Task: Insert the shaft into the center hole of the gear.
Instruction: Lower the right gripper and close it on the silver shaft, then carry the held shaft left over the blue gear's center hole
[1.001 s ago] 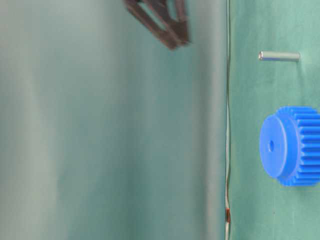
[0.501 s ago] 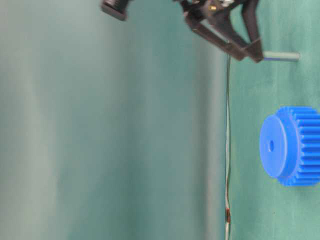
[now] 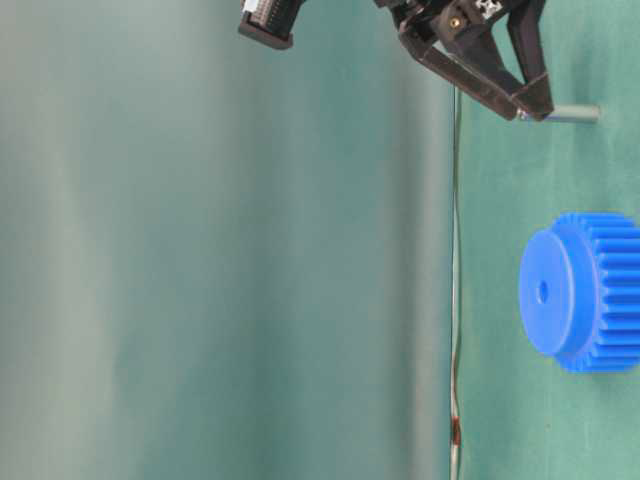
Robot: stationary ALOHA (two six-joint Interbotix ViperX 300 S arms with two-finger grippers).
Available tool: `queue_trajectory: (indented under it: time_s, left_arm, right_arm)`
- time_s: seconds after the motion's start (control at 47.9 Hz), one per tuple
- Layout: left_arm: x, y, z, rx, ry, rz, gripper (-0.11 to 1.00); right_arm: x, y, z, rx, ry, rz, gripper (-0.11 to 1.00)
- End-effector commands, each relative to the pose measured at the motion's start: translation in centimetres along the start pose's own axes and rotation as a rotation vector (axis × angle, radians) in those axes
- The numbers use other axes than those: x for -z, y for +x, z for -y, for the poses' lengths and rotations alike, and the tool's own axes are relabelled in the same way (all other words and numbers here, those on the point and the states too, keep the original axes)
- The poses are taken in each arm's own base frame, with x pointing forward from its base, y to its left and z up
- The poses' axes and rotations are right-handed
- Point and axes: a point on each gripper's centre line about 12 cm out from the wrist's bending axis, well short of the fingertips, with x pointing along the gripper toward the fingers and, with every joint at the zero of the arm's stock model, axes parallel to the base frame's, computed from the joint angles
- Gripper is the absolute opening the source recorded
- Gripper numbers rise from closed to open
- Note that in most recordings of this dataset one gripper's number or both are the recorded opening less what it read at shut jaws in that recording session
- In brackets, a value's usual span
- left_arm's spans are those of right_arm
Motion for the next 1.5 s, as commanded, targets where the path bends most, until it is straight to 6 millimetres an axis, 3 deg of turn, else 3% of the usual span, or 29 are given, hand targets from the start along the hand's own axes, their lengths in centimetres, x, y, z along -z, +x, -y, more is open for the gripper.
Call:
queue_trajectory:
  time_s: [0.0,0.063,0.146,0.542,0.876,1.064,1.294,1.481]
  left_arm:
    - [-1.0,0.2,0.0,0.0,0.003,0.023,0.0]
    - [-1.0,0.2,0.0,0.0,0.003,0.025,0.0]
    - [-1.0,0.2,0.0,0.0,0.003,0.023,0.0]
    - [-0.9,0.2,0.0,0.0,0.005,0.02,0.0]
    - [-0.9,0.2,0.0,0.0,0.003,0.02,0.0]
    - [-0.9,0.2,0.0,0.002,0.002,0.018,0.0]
    - [-0.9,0.2,0.0,0.0,0.002,0.017,0.0]
    - [-0.9,0.2,0.0,0.0,0.002,0.018,0.0]
  right_arm:
    - [-0.8,0.0,-0.1,-0.001,0.005,0.029,0.47]
    - [-0.8,0.0,-0.1,-0.001,0.005,0.027,0.3]
    - [-0.9,0.0,-0.1,-0.003,0.003,0.029,0.17]
    - [-1.5,-0.4,-0.2,-0.008,0.005,0.039,0.17]
    - [-6.3,-4.8,-1.2,-0.058,-0.004,0.062,0.17]
    - [-7.3,-6.4,-1.4,-0.073,-0.003,0.064,0.17]
    - [-7.5,-6.0,-1.8,-0.083,-0.009,0.06,0.17]
    - [-8.4,-4.3,-3.1,-0.106,-0.024,0.054,0.17]
